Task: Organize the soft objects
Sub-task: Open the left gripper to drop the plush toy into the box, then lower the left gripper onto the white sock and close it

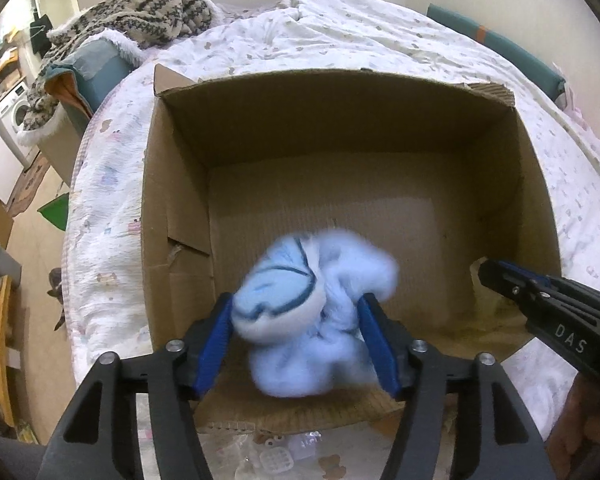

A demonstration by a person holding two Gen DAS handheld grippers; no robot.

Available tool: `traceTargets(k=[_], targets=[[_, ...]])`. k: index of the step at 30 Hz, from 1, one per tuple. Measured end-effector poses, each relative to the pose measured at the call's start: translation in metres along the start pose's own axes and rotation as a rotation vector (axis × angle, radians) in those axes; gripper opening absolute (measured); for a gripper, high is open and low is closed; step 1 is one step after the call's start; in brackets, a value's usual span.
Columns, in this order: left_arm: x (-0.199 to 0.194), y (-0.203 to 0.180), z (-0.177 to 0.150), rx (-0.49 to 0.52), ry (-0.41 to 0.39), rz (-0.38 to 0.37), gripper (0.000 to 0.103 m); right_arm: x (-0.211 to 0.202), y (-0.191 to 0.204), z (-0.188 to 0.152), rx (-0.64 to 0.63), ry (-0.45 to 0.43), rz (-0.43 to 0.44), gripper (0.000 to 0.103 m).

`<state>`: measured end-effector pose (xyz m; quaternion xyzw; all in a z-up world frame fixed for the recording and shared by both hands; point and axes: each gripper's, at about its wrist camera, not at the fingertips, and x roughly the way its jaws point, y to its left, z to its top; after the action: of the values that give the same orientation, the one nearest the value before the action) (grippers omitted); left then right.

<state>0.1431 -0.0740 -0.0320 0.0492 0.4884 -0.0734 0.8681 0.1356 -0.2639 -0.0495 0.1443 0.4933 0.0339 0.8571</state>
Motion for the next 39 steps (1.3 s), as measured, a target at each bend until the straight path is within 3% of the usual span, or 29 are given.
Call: traceTargets(k=[4, 7, 8, 9, 11, 24, 29, 39], targets=[[-0.007, 0.002, 0.001, -0.009, -0.02, -0.017, 0.07, -0.005, 0.001, 0.001, -0.004, -0.017, 0.011, 0.016], [-0.01, 0.002, 0.0, -0.015, -0.024, -0.02, 0.07, -0.008, 0.0, 0.001, 0.002, -0.024, 0.025, 0.027], [-0.01, 0.002, 0.001, -0.016, -0.022, -0.02, 0.07, -0.009, 0.0, 0.001, 0.007, -0.027, 0.028, 0.035], [-0.011, 0.002, 0.001, -0.017, -0.022, -0.019, 0.07, -0.01, -0.001, 0.0, 0.011, -0.03, 0.027, 0.052], [-0.014, 0.003, 0.0, -0.019, -0.027, -0.019, 0.07, -0.015, -0.001, 0.0, 0.016, -0.05, 0.026, 0.064], [-0.046, 0.012, -0.016, -0.025, -0.048, -0.011, 0.07, -0.045, -0.005, -0.015, 0.003, -0.086, 0.0, 0.064], [-0.061, 0.013, -0.03, -0.01, -0.066, 0.026, 0.07, -0.06, -0.002, -0.025, 0.0, -0.098, -0.005, 0.064], [-0.082, 0.026, -0.06, -0.06, -0.055, 0.031, 0.07, -0.082, 0.006, -0.062, 0.011, -0.069, 0.034, 0.064]])
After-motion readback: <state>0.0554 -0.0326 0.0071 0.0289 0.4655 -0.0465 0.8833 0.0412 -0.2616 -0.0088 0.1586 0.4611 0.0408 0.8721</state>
